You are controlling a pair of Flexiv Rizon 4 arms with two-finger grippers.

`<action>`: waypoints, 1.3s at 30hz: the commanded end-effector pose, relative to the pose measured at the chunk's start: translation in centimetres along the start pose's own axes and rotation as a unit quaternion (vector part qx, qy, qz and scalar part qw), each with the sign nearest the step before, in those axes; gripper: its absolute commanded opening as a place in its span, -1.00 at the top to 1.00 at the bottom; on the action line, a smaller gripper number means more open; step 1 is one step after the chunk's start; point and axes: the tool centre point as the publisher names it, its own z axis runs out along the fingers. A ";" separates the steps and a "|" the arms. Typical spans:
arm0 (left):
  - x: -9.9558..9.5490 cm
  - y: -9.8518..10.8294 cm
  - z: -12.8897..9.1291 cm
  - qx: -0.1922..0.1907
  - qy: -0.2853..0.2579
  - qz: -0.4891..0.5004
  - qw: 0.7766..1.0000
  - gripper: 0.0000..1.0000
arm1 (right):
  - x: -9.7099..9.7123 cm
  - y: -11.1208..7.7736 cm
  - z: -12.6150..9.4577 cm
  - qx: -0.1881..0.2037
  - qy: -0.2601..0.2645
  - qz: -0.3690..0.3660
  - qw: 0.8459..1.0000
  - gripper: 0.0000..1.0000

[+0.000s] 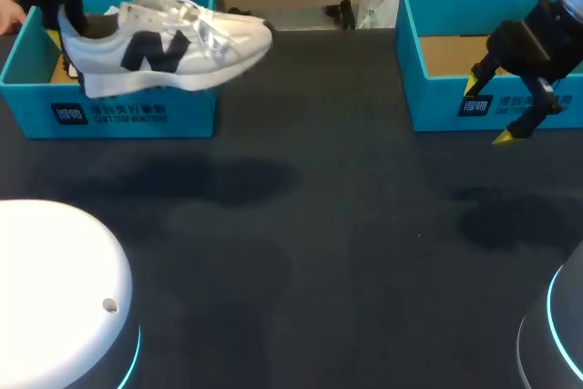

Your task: Take the shoe out of the shoebox, open the shoe tongue, remove and reinsert the insole, then place the shoe into the shoebox

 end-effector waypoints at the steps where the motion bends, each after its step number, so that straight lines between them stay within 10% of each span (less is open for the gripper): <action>1: -2.3 -2.2 0.1 -0.015 0.014 -0.002 1.000 1.00 | -0.2 0.0 0.1 0.001 0.002 0.000 1.000 -1.00; 24: -16.0 -12.0 1.8 -0.026 0.010 0.030 0.999 1.00 | -0.2 0.0 0.1 0.001 0.002 0.000 1.000 -1.00; 39: -20.8 -14.4 4.3 -0.028 -0.010 0.046 0.998 1.00 | -0.2 0.0 0.1 0.001 0.002 0.000 1.000 -1.00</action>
